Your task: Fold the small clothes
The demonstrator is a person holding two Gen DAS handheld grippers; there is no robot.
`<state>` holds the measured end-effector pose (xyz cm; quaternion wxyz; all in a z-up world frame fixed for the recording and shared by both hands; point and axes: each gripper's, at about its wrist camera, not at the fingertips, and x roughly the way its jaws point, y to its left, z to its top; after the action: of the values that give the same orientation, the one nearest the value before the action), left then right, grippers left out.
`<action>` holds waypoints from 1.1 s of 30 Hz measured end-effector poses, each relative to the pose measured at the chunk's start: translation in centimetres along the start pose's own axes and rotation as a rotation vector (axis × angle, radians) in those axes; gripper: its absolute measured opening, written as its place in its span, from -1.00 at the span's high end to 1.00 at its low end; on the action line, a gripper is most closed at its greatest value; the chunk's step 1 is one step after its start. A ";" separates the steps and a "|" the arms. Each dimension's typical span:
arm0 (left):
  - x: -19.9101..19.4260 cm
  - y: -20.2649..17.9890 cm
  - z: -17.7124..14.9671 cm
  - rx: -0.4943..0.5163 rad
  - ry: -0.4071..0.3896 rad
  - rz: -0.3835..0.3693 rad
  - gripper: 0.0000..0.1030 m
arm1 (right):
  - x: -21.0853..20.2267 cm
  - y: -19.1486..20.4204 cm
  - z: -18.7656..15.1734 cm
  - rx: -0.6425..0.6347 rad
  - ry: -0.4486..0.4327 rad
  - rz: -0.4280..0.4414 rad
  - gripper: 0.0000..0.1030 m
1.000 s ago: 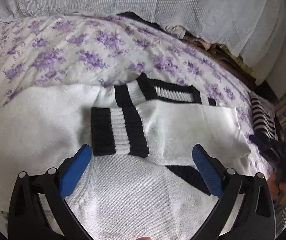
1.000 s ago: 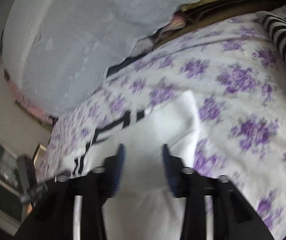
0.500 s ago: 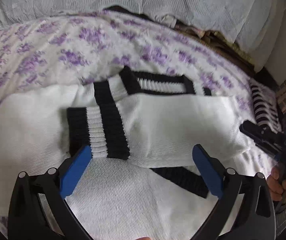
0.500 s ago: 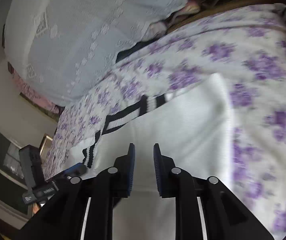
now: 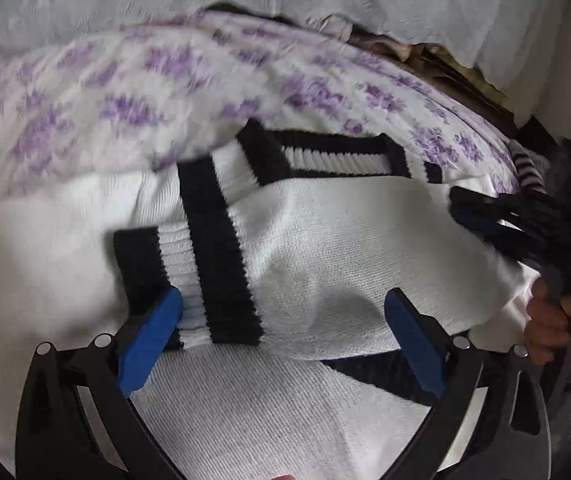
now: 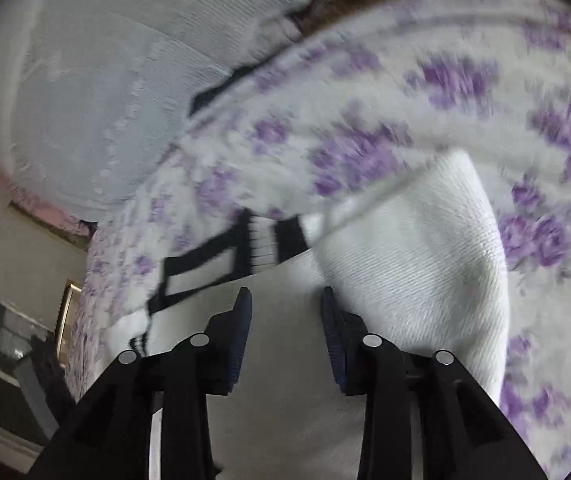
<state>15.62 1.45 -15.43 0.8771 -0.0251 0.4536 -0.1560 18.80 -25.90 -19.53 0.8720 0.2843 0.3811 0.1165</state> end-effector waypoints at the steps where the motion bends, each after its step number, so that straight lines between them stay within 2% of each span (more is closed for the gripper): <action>1: -0.3 -0.8 -0.1 0.030 0.004 0.040 -0.91 | 0.2 -0.4 0.0 -0.003 -0.039 -0.002 0.93; 3: -1.2 -1.3 -0.6 0.048 -0.019 0.084 -0.91 | -0.5 -1.3 -0.6 0.040 -0.063 0.011 0.92; 4: -2.1 -1.2 -0.9 0.038 -0.025 0.084 -0.91 | -1.6 -1.0 -1.2 0.043 -0.081 0.001 0.77; 5: -3.1 -0.7 -1.3 0.016 -0.028 0.059 -0.91 | -2.4 -0.4 -1.8 0.017 -0.095 -0.011 0.33; 7: -5.3 0.9 -2.1 -0.046 -0.040 0.020 -0.91 | -4.2 1.2 -3.5 -0.103 -0.100 0.000 -0.26; 8: -6.3 1.9 -2.6 -0.081 -0.048 0.009 -0.91 | -4.7 1.8 -4.7 -0.170 -0.086 -0.017 -0.31; 10: -9.0 4.7 -4.4 -0.176 -0.071 0.010 -0.91 | -4.4 1.5 -6.0 -0.243 -0.049 -0.039 -0.28; 12: -11.2 7.9 -6.7 -0.282 -0.086 0.024 -0.91 | -5.4 1.1 -6.1 -0.212 -0.088 -0.022 -0.18; 14: -13.3 11.3 -9.3 -0.398 -0.104 0.048 -0.91 | -7.1 1.1 -6.2 -0.156 -0.147 0.002 -0.20; 15: -14.5 13.3 -11.0 -0.467 -0.119 0.070 -0.91 | -7.8 1.2 -6.6 -0.163 -0.161 0.027 -0.20; 17: -16.4 17.0 -13.8 -0.603 -0.145 0.092 -0.91 | -8.2 1.5 -7.4 -0.186 -0.176 0.019 -0.29; 19: -17.8 21.4 -16.6 -0.793 -0.185 0.045 -0.91 | -8.4 1.3 -8.2 -0.190 -0.176 0.006 -0.33; 22: -18.2 25.3 -18.6 -0.975 -0.251 -0.067 -0.91 | -8.2 0.1 -8.2 -0.145 -0.157 0.041 -0.36; 24: -17.9 26.4 -18.2 -0.999 -0.255 -0.062 -0.91 | -8.4 -0.5 -8.2 -0.126 -0.157 0.062 -0.38; 28: -16.8 27.8 -15.9 -0.974 -0.238 -0.009 -0.92 | -8.2 -0.8 -8.5 -0.124 -0.150 0.080 -0.47; 31: -16.5 28.5 -14.9 -0.968 -0.259 -0.007 -0.91 | -8.1 -0.8 -8.4 -0.123 -0.152 0.087 -0.48; 32: -16.5 28.8 -15.0 -0.971 -0.272 -0.010 -0.89 | -8.1 -0.9 -8.4 -0.121 -0.153 0.090 -0.48; 33: -16.6 28.8 -15.2 -0.975 -0.281 -0.007 -0.79 | -8.1 -0.9 -8.4 -0.119 -0.153 0.092 -0.48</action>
<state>1.69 35.22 -16.61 0.8154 -0.4539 0.3511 0.0761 7.09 -26.62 -19.83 0.9076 0.2572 0.2923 0.1568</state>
